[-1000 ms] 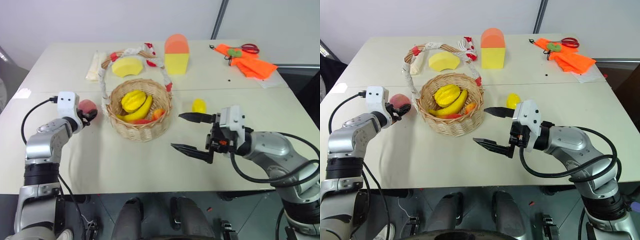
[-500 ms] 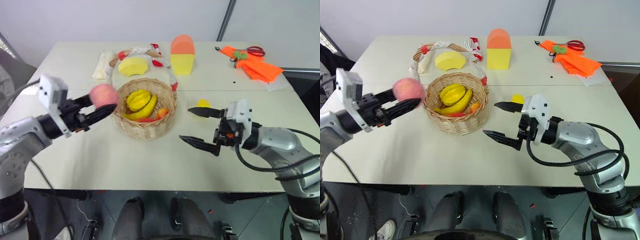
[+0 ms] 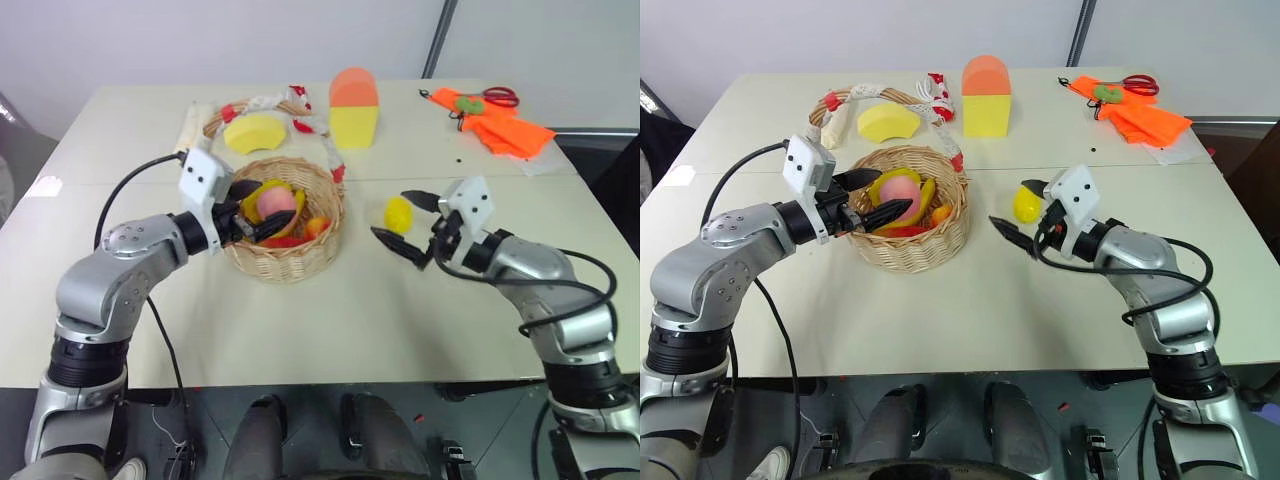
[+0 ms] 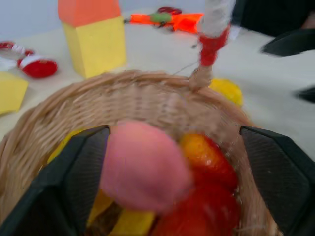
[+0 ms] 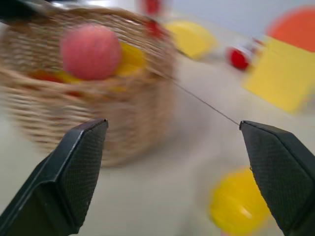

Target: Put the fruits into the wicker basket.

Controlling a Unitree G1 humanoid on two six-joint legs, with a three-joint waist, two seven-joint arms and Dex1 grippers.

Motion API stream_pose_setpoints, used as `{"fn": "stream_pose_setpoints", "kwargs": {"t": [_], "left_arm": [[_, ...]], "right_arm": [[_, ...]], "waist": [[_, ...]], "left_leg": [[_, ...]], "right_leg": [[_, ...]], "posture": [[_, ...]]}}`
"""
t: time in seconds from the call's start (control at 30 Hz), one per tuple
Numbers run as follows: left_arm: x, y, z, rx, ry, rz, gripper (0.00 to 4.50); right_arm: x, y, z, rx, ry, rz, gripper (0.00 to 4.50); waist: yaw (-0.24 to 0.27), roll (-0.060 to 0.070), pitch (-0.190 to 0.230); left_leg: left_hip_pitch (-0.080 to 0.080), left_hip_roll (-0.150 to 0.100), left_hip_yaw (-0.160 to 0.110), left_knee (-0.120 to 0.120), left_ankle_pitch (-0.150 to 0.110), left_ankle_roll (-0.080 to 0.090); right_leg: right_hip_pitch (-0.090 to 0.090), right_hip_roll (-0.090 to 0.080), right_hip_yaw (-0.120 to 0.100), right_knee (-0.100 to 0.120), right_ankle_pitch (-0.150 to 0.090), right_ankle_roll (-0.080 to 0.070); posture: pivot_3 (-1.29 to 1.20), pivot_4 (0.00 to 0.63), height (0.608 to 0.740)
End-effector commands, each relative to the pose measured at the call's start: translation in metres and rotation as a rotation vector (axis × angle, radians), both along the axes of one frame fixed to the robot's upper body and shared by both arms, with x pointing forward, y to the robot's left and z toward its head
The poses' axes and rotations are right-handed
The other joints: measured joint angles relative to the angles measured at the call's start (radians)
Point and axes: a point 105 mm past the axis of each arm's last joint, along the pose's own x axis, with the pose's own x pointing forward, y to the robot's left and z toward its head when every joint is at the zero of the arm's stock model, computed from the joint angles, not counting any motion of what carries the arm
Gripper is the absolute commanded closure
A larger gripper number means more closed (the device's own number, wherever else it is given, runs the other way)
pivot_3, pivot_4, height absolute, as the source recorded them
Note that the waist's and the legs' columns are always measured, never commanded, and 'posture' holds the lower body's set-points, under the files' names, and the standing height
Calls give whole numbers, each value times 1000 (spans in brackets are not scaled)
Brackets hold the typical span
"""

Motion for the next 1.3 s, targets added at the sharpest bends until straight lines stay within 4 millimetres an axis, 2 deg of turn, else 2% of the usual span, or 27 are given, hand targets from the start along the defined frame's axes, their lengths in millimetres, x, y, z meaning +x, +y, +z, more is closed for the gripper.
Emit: {"fn": "stream_pose_setpoints", "kwargs": {"t": [0.03, 0.17, 0.47, 0.63, 0.73, 0.8, 0.87, 1.0, 1.07, 1.13, 1.2, 1.23, 1.3], "left_arm": [[-25, 6, 8, -3, -61, -104, 47], [-40, 13, 2, 17, -50, -148, 47], [-46, 12, 3, 14, -58, -144, 47], [-49, 11, 0, 15, -52, -137, 47], [-50, 16, 0, 18, -50, -115, 0], [-50, 20, -1, 20, -52, -100, 0], [-49, 28, -2, 21, -51, -67, 0], [-48, 48, -7, 7, -53, 15, 0], [-48, 62, -12, -2, -50, 61, 0], [-48, 72, -15, -10, -54, 94, 0], [-46, 80, -17, -23, -61, 122, 0], [-45, 82, -18, -23, -61, 125, 0], [-45, 82, -21, -22, -60, 123, 0]], "right_arm": [[25, -19, 2, 45, 3, -210, 0], [37, -17, -10, 105, 82, -270, 0], [61, -11, -31, 111, 184, -343, 0], [67, -9, -40, 104, 222, -360, 0], [66, -8, -40, 108, 222, -366, 782], [64, -7, -33, 108, 191, -351, 1667], [57, -2, -17, 71, 105, -286, 1667], [31, 1, 6, -32, -27, -130, 1667], [6, 9, 16, -89, -75, 24, 1667], [-20, 26, 23, -120, -98, 202, 1667], [-48, 51, 31, -94, -92, 391, 1667], [-56, 64, 35, -75, -93, 446, 1667], [-55, 86, 39, -57, -98, 467, 1667]], "waist": [[-6, 0, 0], [4, 0, 0], [-1, 0, 0], [-2, 0, 0], [-4, 0, 0], [-4, 0, 0], [-4, 0, 0], [-2, 0, 0], [1, 0, 0], [1, 0, 0], [-4, 0, 0], [-7, 0, 0], [-11, -1, 0]], "left_leg": [[0, 0, 1, 0, 0, 0], [0, 0, 7, 0, 0, 0], [0, 0, 14, 3, 0, 0], [0, 0, 14, 2, 0, 1], [0, 0, 14, 2, 0, 1], [0, 1, 14, 2, 0, 1], [0, 1, 14, 2, 0, 1], [-1, 1, 15, 1, -1, 1], [-1, 1, 15, 1, -1, 1], [-1, 1, 15, 1, -1, 2], [-1, 1, 15, 1, -1, 2], [0, 2, 15, 1, -1, 2], [1, 4, 15, 2, -1, 2]], "right_leg": [[-1, 0, 1, 1, 0, 0], [-7, 1, 9, 10, -1, 1], [-8, 1, 15, 10, -1, 0], [-10, 1, 16, 11, -1, 1], [-11, 2, 16, 11, 0, 2], [-11, 2, 17, 12, 0, 2], [-12, 2, 17, 12, 0, 1], [-12, 2, 17, 11, -1, 2], [-12, 2, 16, 11, -1, 2], [-12, 2, 16, 11, -1, 2], [-12, 2, 17, 11, -5, 3], [-12, 3, 17, 11, -5, 2], [-12, 5, 17, 11, -3, 0]], "posture": [[0, 150, 740], [0, 150, 740], [0, 150, 740], [0, 150, 740], [0, 150, 740], [0, 150, 740], [0, 150, 740], [0, 150, 740], [0, 150, 740], [0, 150, 740], [0, 150, 740], [0, 150, 740], [0, 150, 740]]}}
